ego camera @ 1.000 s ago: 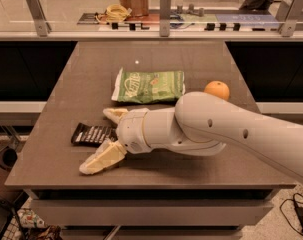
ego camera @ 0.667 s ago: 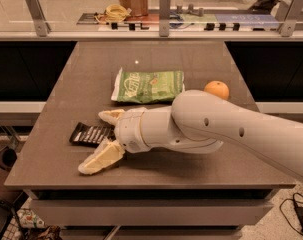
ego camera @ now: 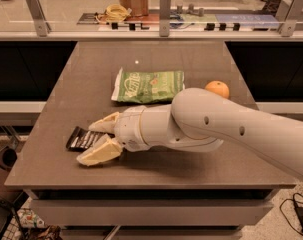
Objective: Pick rxbar chocolate
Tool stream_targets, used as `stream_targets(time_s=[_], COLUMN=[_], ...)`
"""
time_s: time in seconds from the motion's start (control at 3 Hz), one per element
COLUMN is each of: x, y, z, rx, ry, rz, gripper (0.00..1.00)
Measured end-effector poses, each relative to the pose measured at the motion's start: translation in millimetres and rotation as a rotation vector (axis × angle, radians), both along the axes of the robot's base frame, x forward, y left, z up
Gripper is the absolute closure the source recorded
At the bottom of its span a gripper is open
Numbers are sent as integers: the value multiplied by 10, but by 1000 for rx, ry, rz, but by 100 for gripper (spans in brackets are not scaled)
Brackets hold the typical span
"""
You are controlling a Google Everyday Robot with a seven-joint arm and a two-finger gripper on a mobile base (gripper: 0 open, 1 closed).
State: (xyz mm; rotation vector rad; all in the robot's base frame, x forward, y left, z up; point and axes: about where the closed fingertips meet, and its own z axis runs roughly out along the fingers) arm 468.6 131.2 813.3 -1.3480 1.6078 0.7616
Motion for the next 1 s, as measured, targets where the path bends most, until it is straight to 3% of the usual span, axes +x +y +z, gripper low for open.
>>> stream_targets(time_s=[0.33, 1.0], x=[-1, 43], y=[1, 29], z=[26, 67], rx=[0, 35], ry=[0, -9], rz=[0, 25], gripper=[100, 100])
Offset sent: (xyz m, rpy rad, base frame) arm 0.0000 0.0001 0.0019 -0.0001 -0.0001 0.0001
